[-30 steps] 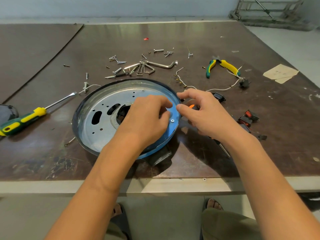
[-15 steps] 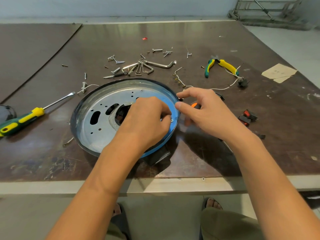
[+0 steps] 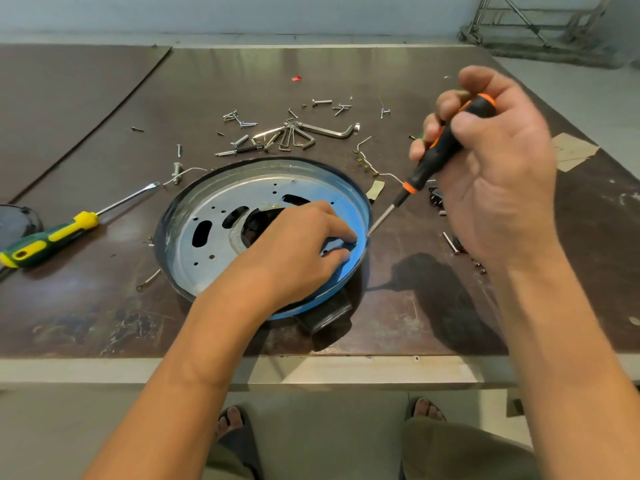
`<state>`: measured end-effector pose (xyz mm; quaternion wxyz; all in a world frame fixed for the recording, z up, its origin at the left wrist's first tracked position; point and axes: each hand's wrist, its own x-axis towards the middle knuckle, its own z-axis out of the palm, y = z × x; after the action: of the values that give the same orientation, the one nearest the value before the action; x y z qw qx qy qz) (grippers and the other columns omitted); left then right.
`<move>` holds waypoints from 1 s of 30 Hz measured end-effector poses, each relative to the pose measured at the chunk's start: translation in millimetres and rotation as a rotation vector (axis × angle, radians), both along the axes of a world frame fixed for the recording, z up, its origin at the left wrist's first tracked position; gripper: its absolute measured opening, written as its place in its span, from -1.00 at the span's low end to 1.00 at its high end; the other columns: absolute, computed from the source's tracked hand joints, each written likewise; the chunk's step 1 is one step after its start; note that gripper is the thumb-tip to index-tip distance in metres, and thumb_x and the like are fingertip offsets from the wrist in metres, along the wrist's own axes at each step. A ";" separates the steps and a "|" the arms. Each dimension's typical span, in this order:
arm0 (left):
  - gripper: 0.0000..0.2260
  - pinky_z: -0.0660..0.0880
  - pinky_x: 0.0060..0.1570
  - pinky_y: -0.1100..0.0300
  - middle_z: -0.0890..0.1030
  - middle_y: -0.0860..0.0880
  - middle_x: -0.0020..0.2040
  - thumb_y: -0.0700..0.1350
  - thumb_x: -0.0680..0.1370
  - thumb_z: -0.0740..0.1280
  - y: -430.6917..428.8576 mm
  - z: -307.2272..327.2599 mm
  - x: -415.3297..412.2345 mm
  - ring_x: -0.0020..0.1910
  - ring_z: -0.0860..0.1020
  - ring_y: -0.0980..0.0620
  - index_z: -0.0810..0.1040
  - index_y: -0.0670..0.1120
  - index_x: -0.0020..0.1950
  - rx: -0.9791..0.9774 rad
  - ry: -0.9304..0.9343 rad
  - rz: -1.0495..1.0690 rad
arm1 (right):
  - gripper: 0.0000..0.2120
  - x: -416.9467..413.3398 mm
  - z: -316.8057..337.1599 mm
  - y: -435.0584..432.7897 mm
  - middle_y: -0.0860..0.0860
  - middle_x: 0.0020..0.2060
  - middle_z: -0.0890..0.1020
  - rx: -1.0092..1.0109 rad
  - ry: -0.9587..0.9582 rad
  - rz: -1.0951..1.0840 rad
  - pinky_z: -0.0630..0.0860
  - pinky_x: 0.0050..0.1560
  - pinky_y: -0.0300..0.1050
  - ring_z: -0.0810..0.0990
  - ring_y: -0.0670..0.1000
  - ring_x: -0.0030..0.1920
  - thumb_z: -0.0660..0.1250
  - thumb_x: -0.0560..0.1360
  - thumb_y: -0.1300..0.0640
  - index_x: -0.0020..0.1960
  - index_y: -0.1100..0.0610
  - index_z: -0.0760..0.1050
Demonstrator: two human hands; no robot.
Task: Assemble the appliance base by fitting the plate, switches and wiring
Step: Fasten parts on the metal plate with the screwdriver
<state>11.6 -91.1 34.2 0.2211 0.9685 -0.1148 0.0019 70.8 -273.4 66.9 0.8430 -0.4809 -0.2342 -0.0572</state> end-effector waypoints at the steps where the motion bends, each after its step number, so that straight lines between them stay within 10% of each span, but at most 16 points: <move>1: -0.76 0.35 0.08 0.28 0.56 0.08 0.18 -0.05 0.60 0.35 -0.1 -0.4 -0.7 0.12 0.53 0.08 0.64 0.06 0.26 -0.002 0.002 0.002 | -0.73 -2.0 -3.7 4.8 0.10 -0.11 0.46 -0.064 -0.043 -0.022 0.47 -0.13 -0.02 0.45 0.04 -0.19 0.10 0.51 0.45 0.16 0.22 0.34; 30: -0.75 0.42 0.16 0.17 0.55 0.05 0.18 -0.05 0.59 0.35 -0.2 -3.2 -0.7 0.14 0.51 0.04 0.62 0.01 0.26 -0.005 -0.039 -0.009 | -0.77 -14.7 -22.6 32.1 0.20 -0.04 0.51 -0.347 -0.193 0.079 0.44 -0.08 0.19 0.45 0.17 -0.10 0.05 0.66 0.29 0.28 0.23 0.34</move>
<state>10.9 -91.3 30.9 0.2212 0.9672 -0.1233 0.0203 56.2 -241.3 44.3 0.7228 -0.6017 -0.3387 -0.0284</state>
